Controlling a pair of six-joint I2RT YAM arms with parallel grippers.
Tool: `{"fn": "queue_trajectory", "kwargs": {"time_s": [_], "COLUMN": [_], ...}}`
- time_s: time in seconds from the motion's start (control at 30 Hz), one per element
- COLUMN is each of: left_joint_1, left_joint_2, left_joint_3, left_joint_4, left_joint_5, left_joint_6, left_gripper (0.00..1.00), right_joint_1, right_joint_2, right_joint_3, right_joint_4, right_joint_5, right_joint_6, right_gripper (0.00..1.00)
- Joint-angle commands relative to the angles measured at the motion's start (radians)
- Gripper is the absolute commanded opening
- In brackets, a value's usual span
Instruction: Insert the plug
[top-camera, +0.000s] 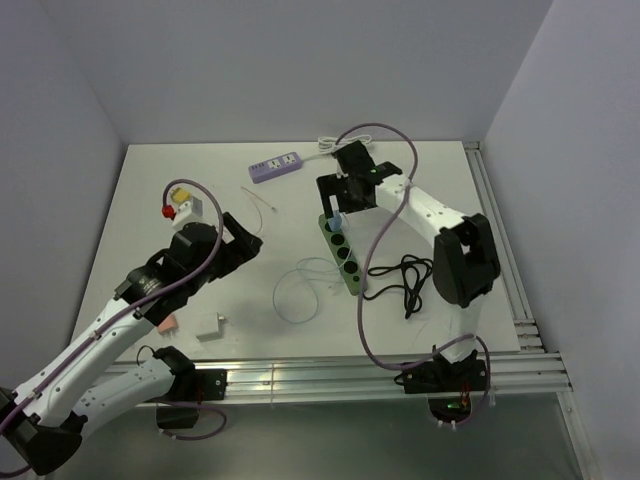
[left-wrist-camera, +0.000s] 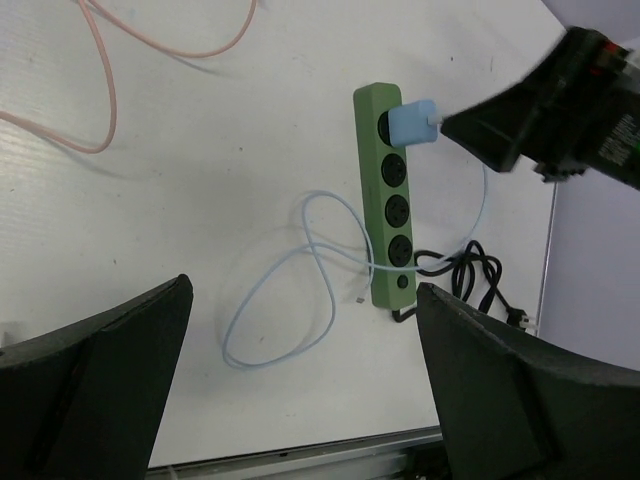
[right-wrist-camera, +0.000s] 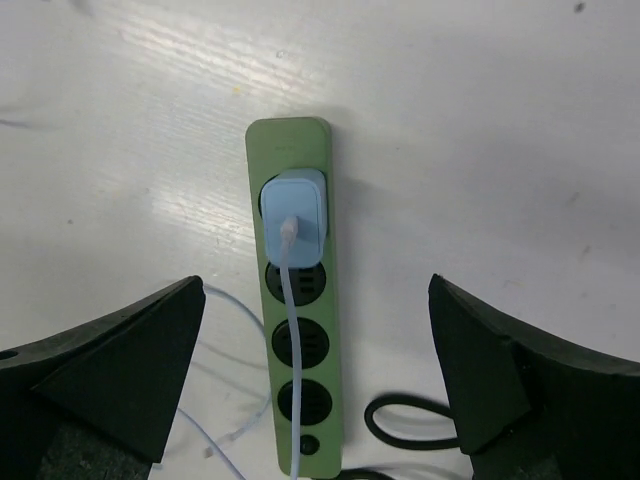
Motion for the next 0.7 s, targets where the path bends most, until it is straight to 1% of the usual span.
{"fn": "queue_trajectory", "kwargs": {"time_s": [0.0,0.13,0.17,0.23,0.27,0.33,0.37,0.43,0.47,0.5,0.53,0.57,0.6,0.63,0.67], "left_joint_1": [0.020,0.060,0.096,0.153,0.232,0.319,0.384,0.451,0.510,0.537,0.558,0.596,0.609,0.618,0.634], "left_joint_2": [0.024,0.119,0.140,0.206,0.231,0.310,0.340,0.430,0.464,0.532,0.568,0.652,0.700,0.750,0.803], "left_joint_3": [0.070,0.186,0.206,0.253,0.272,0.322,0.341,0.396,0.413,0.430,0.468,0.493,0.523,0.604,0.652], "left_joint_4": [-0.021,-0.135,-0.149,-0.161,-0.169,-0.157,-0.163,-0.170,-0.170,-0.169,-0.166,-0.167,-0.184,-0.208,-0.272], "left_joint_5": [0.001,-0.082,-0.101,-0.081,-0.026,0.010,0.005,0.002,-0.004,-0.007,-0.007,-0.013,-0.047,-0.064,-0.090], "left_joint_6": [-0.030,-0.050,-0.042,-0.012,0.010,0.045,0.065,0.076,0.073,0.071,0.074,0.071,0.065,0.057,0.039], "left_gripper": [1.00,0.99,0.99,1.00,0.99,1.00,0.99,0.99,1.00,0.99,1.00,0.99,0.98,0.97,0.97], "right_joint_1": [0.007,0.013,0.022,0.036,0.042,0.050,0.051,0.074,0.088,0.103,0.137,0.155,0.172,0.207,0.220], "right_joint_2": [-0.148,-0.235,-0.307,-0.401,-0.498,-0.594,-0.673,-0.746,-0.796,-0.818,-0.837,-0.861,-0.870,-0.880,-0.898], "right_joint_3": [-0.061,-0.092,-0.156,-0.251,-0.346,-0.434,-0.498,-0.547,-0.575,-0.583,-0.589,-0.596,-0.600,-0.603,-0.615], "right_joint_4": [0.141,0.123,0.138,0.222,0.250,0.322,0.338,0.351,0.348,0.338,0.312,0.299,0.287,0.264,0.253], "right_joint_5": [0.053,0.128,0.171,0.180,0.168,0.095,0.032,0.000,-0.002,0.009,0.018,0.022,0.041,0.052,0.061], "right_joint_6": [0.049,0.170,0.230,0.269,0.304,0.310,0.307,0.299,0.295,0.296,0.296,0.290,0.289,0.286,0.281], "right_gripper": [1.00,1.00,1.00,1.00,1.00,1.00,1.00,1.00,1.00,1.00,1.00,1.00,1.00,1.00,1.00]}}
